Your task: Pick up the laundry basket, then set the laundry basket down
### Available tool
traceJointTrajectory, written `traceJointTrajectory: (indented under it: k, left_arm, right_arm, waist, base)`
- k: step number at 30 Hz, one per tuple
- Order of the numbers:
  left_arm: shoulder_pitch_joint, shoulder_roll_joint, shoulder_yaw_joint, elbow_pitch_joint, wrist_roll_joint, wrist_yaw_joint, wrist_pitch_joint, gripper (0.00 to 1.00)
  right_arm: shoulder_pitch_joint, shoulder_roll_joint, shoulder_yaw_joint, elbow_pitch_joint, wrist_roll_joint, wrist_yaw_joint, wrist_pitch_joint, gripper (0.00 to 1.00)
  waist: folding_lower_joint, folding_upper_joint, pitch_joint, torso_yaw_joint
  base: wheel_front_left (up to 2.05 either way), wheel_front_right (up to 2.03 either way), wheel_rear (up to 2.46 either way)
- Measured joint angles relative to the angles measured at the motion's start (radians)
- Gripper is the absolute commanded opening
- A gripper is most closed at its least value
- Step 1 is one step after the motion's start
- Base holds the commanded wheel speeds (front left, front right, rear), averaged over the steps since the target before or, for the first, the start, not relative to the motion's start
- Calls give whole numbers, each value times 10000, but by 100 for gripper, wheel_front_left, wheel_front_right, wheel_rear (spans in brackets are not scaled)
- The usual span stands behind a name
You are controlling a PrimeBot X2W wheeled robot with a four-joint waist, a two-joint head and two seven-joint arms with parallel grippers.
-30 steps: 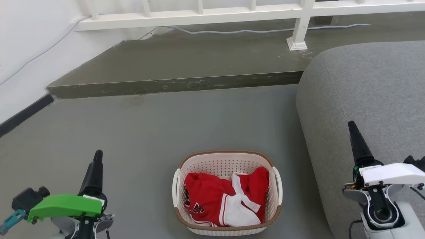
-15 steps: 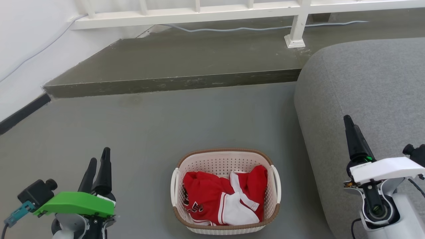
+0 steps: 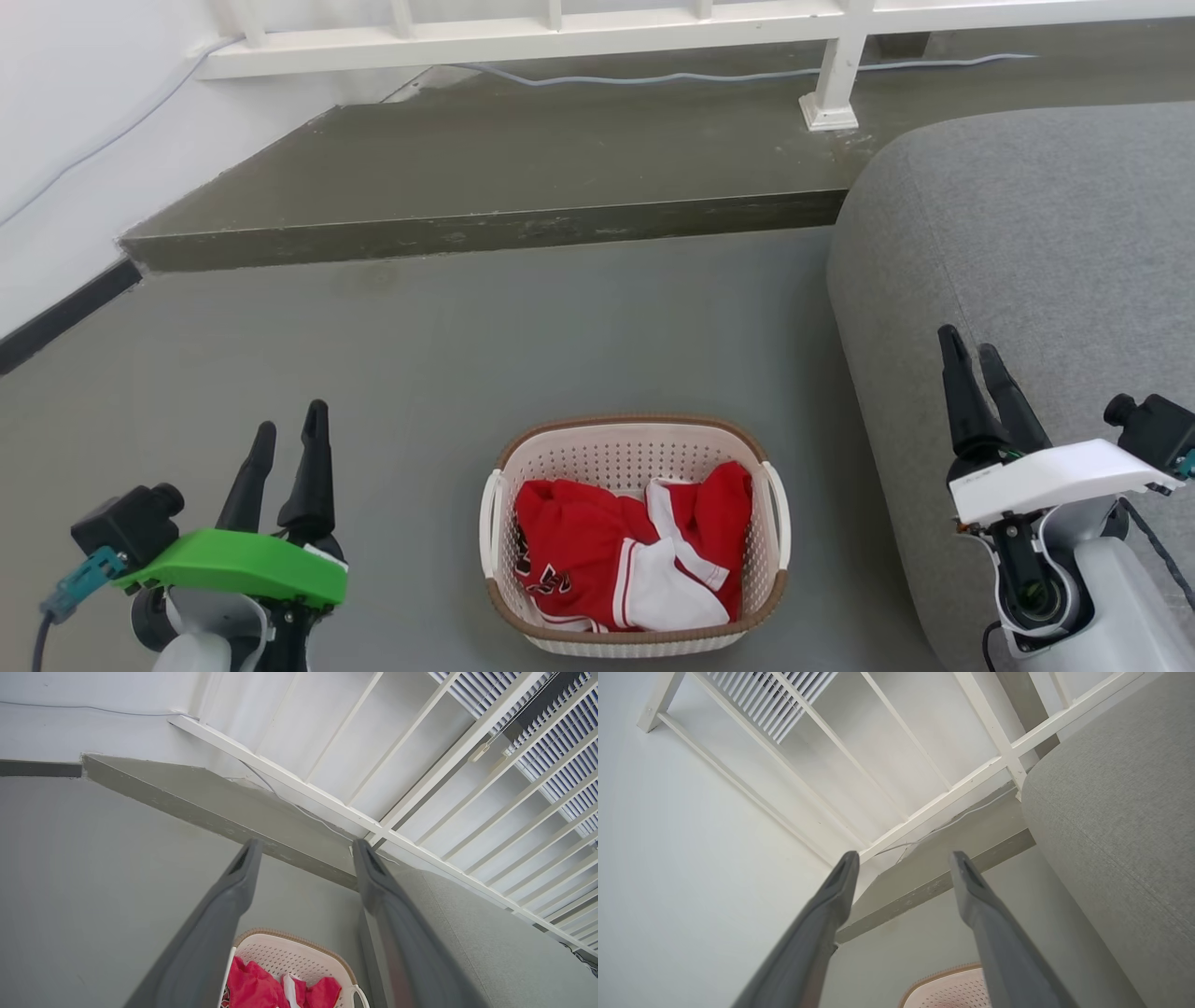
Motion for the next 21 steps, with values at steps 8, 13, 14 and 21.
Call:
traceJointTrajectory:
  k: [8, 13, 14, 21]
  left_arm:
    - [-9, -48, -79, -44, 895, -2, -259, 100]
    - [-24, -65, -90, -100, 1476, -2, -364, 100]
    - [-28, -67, -98, -105, 1615, -2, -437, 100]
    - [-214, -84, -159, -201, 2422, -10, -662, 100]
  right_arm:
    - [-11, 33, 167, -40, -1093, -127, -251, 100]
    - [-43, 38, 255, -65, -1749, -134, -393, 100]
    - [-45, 44, 278, -75, -1864, -134, -431, 100]
    - [-101, 59, 470, -127, -2786, -134, -656, 100]
  waist:
    - [0, 0, 43, 27]
    - [0, 0, 61, 40]
    - [0, 0, 65, 42]
    - [0, 0, 95, 57]
  base:
    - [0, 0, 0]
    - [0, 0, 0]
    - [0, 0, 0]
    - [0, 0, 0]
